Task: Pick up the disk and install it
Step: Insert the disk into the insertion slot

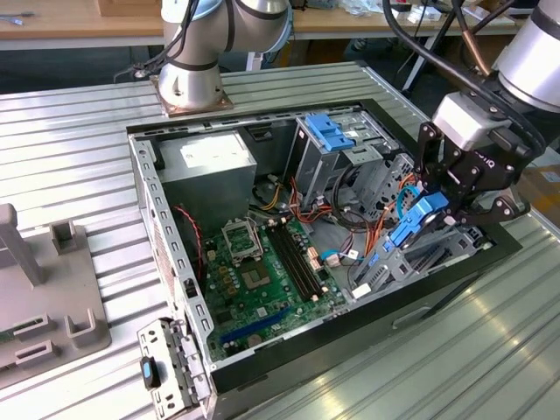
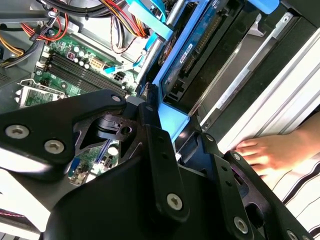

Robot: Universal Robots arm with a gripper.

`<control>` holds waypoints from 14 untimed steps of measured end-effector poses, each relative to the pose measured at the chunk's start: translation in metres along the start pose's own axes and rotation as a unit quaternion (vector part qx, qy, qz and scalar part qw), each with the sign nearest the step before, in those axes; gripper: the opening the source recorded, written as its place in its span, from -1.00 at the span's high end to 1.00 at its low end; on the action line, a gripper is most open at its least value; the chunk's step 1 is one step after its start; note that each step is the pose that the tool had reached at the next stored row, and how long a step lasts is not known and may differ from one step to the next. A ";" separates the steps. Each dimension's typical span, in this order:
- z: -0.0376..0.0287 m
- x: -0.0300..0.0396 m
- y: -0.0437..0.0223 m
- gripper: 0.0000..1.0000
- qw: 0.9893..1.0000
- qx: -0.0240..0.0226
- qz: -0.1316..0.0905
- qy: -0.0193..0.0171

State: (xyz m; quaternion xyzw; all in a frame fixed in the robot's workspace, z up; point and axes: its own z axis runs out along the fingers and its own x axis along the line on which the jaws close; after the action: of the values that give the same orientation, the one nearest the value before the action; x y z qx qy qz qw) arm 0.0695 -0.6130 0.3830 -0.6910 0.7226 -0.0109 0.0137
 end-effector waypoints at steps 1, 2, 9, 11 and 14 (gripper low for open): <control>0.0000 -0.0003 0.0000 0.26 1.000 0.000 -0.001 0.000; 0.0002 -0.0010 0.0000 0.26 1.000 0.000 -0.006 -0.001; 0.0059 -0.0010 0.0003 0.26 1.000 0.000 -0.008 0.000; 0.0102 -0.0010 0.0004 0.26 1.000 0.000 -0.009 -0.001; 0.0181 -0.0009 0.0007 0.26 1.000 0.000 -0.009 -0.001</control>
State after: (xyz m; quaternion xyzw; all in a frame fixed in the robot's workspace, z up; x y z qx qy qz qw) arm 0.0694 -0.6120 0.3648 -0.6975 0.7164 -0.0105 0.0140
